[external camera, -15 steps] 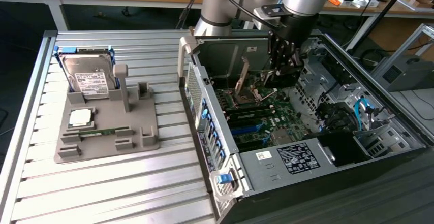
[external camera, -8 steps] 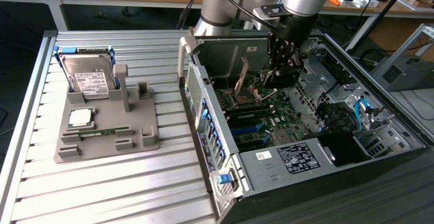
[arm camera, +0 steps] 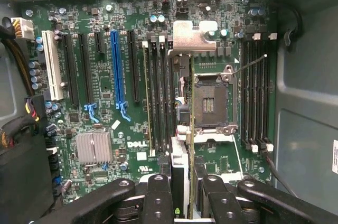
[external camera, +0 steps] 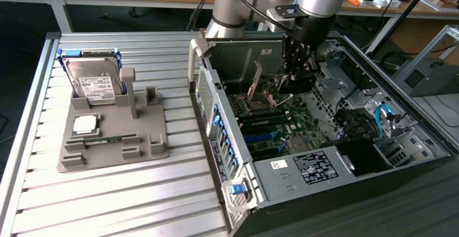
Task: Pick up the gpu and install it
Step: 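Insert the gpu into the slot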
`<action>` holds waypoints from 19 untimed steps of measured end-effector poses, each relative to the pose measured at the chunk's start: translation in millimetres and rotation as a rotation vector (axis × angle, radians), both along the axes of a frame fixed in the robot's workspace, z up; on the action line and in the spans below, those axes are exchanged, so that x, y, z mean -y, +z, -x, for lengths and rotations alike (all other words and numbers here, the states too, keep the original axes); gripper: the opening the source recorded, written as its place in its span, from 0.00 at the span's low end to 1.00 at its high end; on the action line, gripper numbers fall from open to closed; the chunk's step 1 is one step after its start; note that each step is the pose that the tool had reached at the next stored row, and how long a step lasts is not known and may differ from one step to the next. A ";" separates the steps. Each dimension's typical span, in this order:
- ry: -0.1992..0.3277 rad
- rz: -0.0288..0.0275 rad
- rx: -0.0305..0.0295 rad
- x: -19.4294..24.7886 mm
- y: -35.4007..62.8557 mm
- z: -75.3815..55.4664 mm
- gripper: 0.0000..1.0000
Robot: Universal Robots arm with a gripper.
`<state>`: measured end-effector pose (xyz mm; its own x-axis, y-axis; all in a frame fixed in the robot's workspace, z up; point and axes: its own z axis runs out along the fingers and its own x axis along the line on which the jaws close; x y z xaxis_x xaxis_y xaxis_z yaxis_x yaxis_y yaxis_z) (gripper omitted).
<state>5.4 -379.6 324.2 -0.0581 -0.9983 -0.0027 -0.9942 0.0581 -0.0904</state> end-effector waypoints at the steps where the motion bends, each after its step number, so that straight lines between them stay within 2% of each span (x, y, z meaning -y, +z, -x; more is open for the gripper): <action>1: 0.000 0.0000 0.0000 0.0 0.0 0.1 0.27; 19: 0.000 0.0000 0.0000 1.0 -0.8 4.1 0.27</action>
<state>1.3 -380.5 323.4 -0.0582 -0.9983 -0.0026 -0.9942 0.0582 -0.0904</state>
